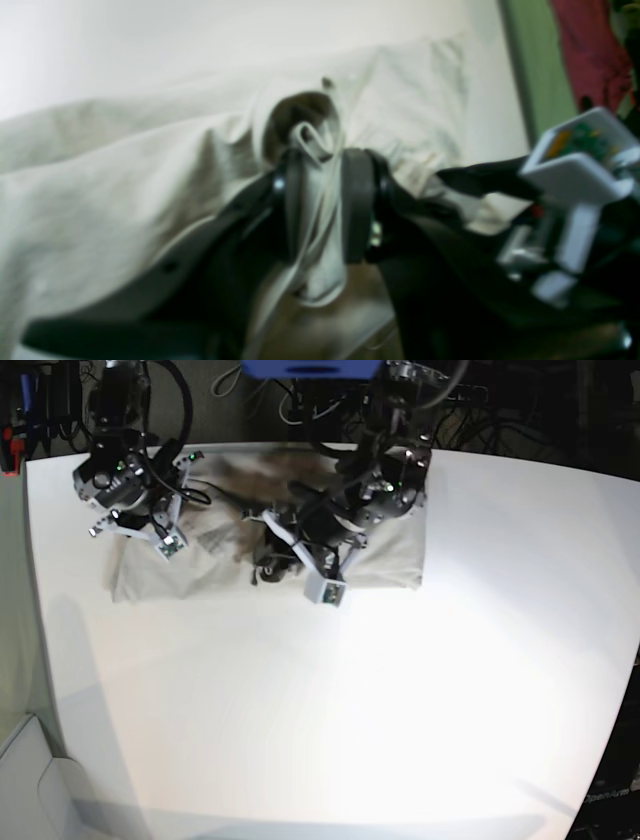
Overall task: Layout the t-shirt on the table in an organized manner, then fold the t-shirt properly
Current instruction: 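Carry the strip end with the left gripper toward the right gripper, then release the folded end and move the left gripper back along the strip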
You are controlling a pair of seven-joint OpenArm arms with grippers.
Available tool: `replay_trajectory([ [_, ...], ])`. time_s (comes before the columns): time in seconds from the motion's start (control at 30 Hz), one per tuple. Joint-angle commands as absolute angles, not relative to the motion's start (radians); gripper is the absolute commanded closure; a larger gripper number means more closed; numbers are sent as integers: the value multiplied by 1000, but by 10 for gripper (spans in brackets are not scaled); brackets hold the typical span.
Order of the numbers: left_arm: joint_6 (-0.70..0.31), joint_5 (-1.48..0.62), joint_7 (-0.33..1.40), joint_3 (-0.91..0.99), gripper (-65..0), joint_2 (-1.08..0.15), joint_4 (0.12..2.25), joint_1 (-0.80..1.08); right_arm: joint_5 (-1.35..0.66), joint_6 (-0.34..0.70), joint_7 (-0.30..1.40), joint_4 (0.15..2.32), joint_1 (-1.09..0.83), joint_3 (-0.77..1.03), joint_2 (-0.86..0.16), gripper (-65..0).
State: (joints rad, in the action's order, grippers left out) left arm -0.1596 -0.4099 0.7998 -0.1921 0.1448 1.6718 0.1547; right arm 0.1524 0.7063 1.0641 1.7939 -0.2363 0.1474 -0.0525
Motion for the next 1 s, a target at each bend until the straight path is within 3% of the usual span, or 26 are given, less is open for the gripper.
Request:
replay_trajectory([
  [0.0, -168, -456, 769, -200, -137, 143, 1718, 124, 153, 698, 1082, 1776, -251, 140, -48, -244],
  [0.17, -168, -608, 769, -189, -137, 107, 1782, 119, 153, 698, 1082, 1776, -249, 140, -47, -244],
  [0.43, -159, -820, 769, -110, -130, -77, 1807, 131, 153, 698, 1082, 1776, -246, 140, -45, -244],
  [0.53, -157, -865, 769, -8, -65, -114, 1807, 170, 153, 698, 1081, 1776, -245, 140, -45, -244],
  [0.63, -156, -834, 783, 58, -9, -119, 1797, 188, 153, 698, 1079, 1776, -245, 142, -45, -244],
  [0.77, -156, -694, 863, 10, 0, -110, 1790, 191, 153, 698, 1078, 1776, -245, 142, -44, -244],
  [0.97, -168, -472, 1033, -340, 0, -65, 1641, 65, 153, 698, 1078, 1776, -245, 142, -44, -244],
])
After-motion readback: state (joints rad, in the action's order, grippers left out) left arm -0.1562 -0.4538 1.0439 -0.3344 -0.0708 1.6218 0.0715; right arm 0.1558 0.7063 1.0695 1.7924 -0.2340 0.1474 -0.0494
